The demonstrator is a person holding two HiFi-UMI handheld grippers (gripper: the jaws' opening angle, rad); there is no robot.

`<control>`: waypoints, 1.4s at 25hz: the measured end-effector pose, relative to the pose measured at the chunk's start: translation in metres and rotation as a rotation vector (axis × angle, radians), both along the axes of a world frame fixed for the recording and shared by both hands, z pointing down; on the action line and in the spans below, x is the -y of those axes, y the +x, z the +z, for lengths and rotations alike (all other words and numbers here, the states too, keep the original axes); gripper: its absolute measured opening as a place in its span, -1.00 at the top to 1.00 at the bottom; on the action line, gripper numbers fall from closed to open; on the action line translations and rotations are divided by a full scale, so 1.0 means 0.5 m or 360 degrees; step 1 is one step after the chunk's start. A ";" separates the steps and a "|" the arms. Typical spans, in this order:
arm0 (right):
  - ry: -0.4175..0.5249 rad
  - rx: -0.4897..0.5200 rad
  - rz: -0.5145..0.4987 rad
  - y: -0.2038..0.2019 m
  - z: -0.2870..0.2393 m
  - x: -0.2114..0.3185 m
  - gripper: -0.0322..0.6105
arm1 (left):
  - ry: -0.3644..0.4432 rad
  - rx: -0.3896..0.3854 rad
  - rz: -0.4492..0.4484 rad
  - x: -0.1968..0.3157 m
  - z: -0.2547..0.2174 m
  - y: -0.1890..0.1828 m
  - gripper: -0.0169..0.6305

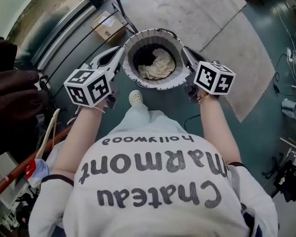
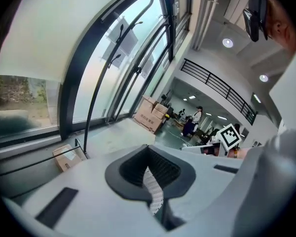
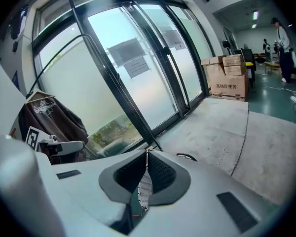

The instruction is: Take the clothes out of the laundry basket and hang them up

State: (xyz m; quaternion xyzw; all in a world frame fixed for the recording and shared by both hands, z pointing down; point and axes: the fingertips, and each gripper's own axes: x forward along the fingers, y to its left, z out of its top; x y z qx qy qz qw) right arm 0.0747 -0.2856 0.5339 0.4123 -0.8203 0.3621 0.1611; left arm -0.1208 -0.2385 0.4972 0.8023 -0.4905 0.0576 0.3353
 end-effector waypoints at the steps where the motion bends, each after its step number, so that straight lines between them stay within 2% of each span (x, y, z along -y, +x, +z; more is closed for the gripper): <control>1: -0.0013 -0.0010 0.0031 -0.002 0.011 0.009 0.79 | -0.0022 0.0009 0.0031 0.012 0.019 0.003 0.92; 6: -0.0084 -0.0033 0.0136 -0.015 0.091 0.036 0.79 | -0.0089 0.0086 0.0129 0.047 0.127 0.015 0.92; 10: -0.0272 -0.0079 0.0159 -0.002 0.217 -0.014 0.79 | -0.0234 0.0112 0.0173 0.011 0.247 0.044 0.92; 13: -0.0420 -0.0086 0.0179 0.001 0.323 -0.054 0.79 | -0.0364 0.0090 0.0109 -0.023 0.339 0.057 0.92; 15: -0.0516 -0.0100 0.0118 -0.011 0.391 -0.087 0.79 | -0.0434 0.0119 0.0076 -0.044 0.396 0.058 0.92; 17: -0.0592 -0.0151 -0.0011 -0.028 0.454 -0.115 0.79 | -0.0500 0.0157 0.0053 -0.060 0.449 0.056 0.92; 21: -0.0692 -0.0276 -0.0251 -0.041 0.554 -0.158 0.79 | -0.0571 0.0222 0.0088 -0.081 0.528 0.067 0.92; 23: -0.0729 -0.0293 -0.0267 -0.037 0.596 -0.157 0.79 | -0.0559 0.0251 0.0093 -0.072 0.552 0.073 0.92; 26: -0.0750 -0.0281 -0.0203 -0.030 0.654 -0.124 0.79 | -0.0484 0.0288 0.0085 -0.040 0.575 0.078 0.92; 29: -0.0715 -0.0262 -0.0042 -0.014 0.702 -0.056 0.79 | -0.0351 0.0282 0.0099 0.008 0.584 0.088 0.92; 32: -0.0646 -0.0201 0.0166 -0.002 0.738 0.016 0.79 | -0.0155 0.0229 0.0168 0.061 0.585 0.124 0.92; 35: -0.0587 -0.0159 0.0317 0.009 0.777 0.055 0.79 | -0.0059 0.0175 0.0187 0.104 0.612 0.153 0.92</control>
